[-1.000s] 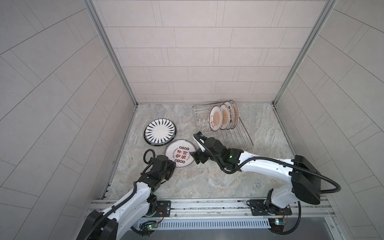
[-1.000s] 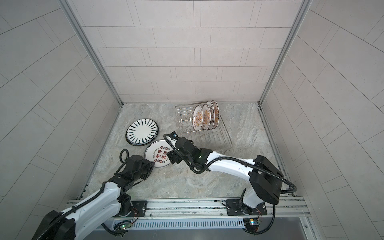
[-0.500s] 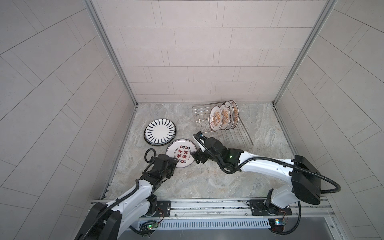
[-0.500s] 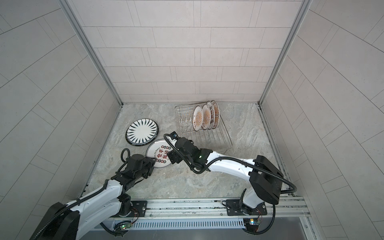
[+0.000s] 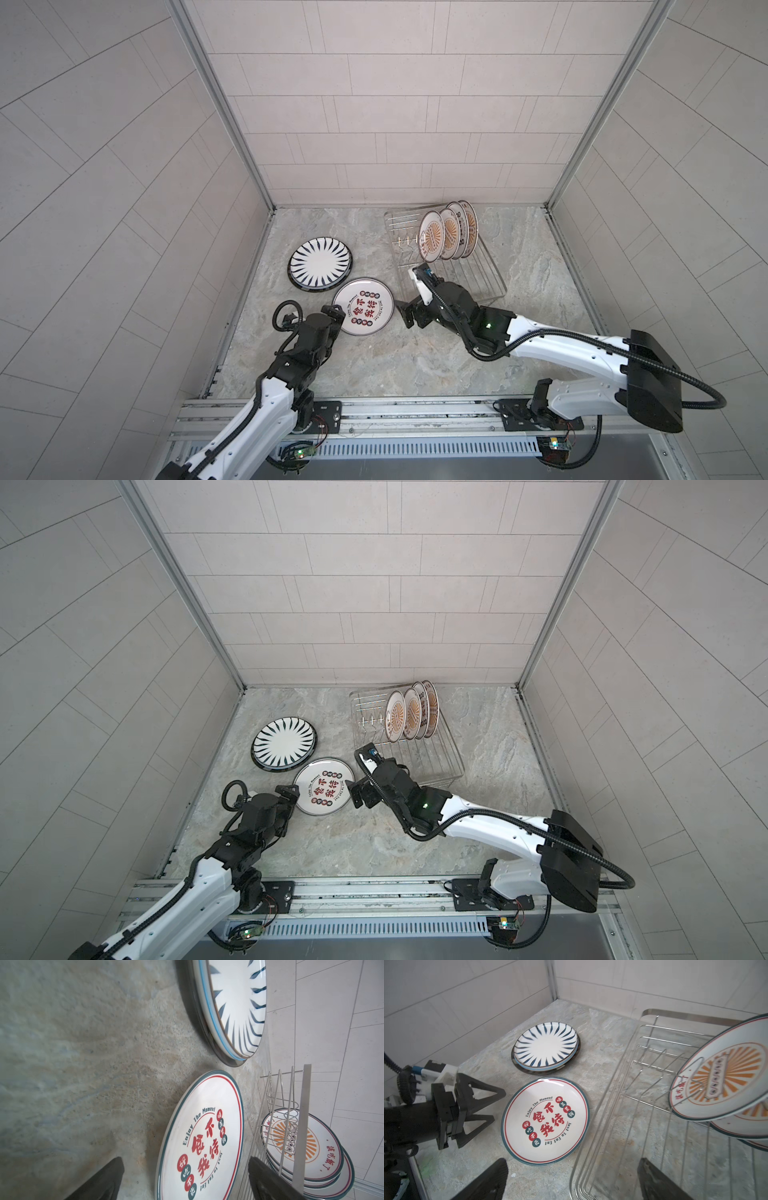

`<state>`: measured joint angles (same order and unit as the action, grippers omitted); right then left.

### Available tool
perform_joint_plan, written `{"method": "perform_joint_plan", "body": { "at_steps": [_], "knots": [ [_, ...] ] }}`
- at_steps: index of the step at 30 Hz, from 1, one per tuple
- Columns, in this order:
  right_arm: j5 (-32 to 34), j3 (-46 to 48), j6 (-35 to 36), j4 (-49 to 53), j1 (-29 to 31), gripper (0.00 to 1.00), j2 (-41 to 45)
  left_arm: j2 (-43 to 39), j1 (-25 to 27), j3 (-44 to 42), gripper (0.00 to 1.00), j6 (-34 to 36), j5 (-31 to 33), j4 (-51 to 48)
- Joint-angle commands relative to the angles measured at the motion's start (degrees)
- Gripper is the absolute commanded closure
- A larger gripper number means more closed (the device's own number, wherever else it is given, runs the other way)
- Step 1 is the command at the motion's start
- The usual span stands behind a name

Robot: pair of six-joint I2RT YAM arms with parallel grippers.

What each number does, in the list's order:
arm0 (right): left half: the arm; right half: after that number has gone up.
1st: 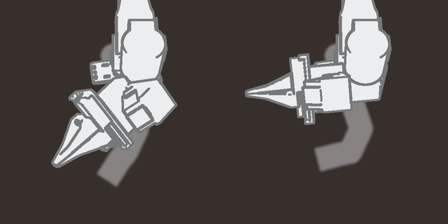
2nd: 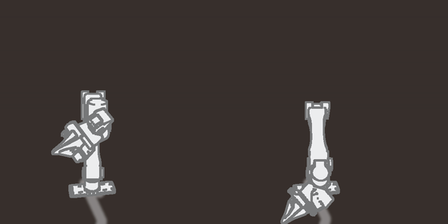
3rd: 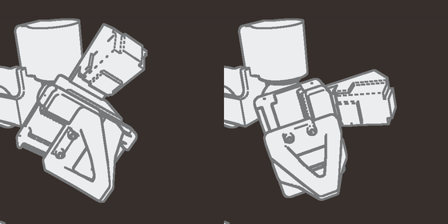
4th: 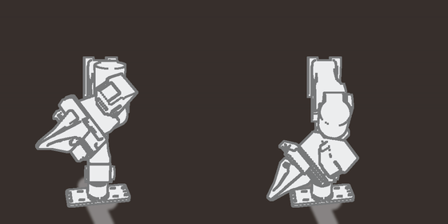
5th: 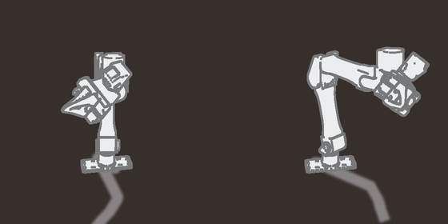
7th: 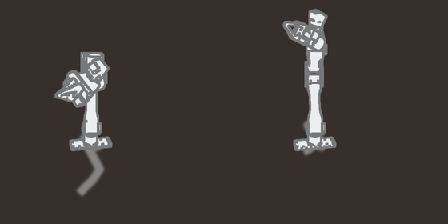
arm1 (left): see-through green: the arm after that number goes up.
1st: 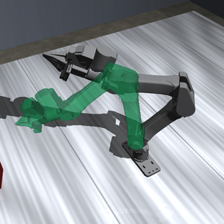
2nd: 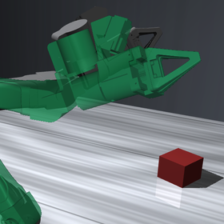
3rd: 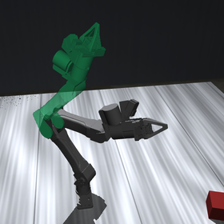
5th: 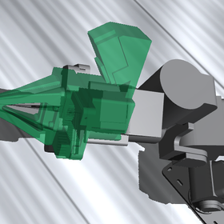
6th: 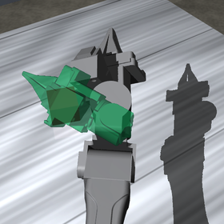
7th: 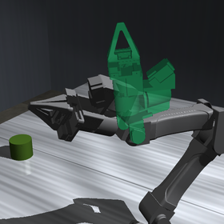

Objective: Unload the plates from the dish rack
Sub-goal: 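Open the left gripper, leaving the plate flat beside the striped plates, then reach the right gripper to the next plate in the rack while the left rises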

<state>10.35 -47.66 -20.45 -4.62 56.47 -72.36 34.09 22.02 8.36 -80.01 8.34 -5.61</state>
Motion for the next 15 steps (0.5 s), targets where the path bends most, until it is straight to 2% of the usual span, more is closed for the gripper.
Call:
{"method": "perform_joint_plan", "body": {
  "at_steps": [1, 5, 12, 15],
  "knots": [
    [7.58, 0.78, -2.76, 1.37, -0.67, 0.0, 4.09, -2.45, -0.15, 1.27, 0.0, 5.44, 0.96, 3.85],
    [8.8, 1.82, -3.37, 3.35, -4.07, 0.0, 7.86, -3.5, -0.14, 2.56, 0.0, 9.89, -1.52, 7.39],
    [-1.23, -0.25, 0.23, 6.15, -16.53, 0.01, 9.98, 2.68, 1.07, 6.06, 0.0, 15.45, -5.48, 12.34],
    [-3.2, -3.59, -0.37, 8.0, -22.32, 0.01, 7.58, 6.2, 2.73, 6.53, 0.0, 18.03, -7.7, 19.26]
  ]
}}
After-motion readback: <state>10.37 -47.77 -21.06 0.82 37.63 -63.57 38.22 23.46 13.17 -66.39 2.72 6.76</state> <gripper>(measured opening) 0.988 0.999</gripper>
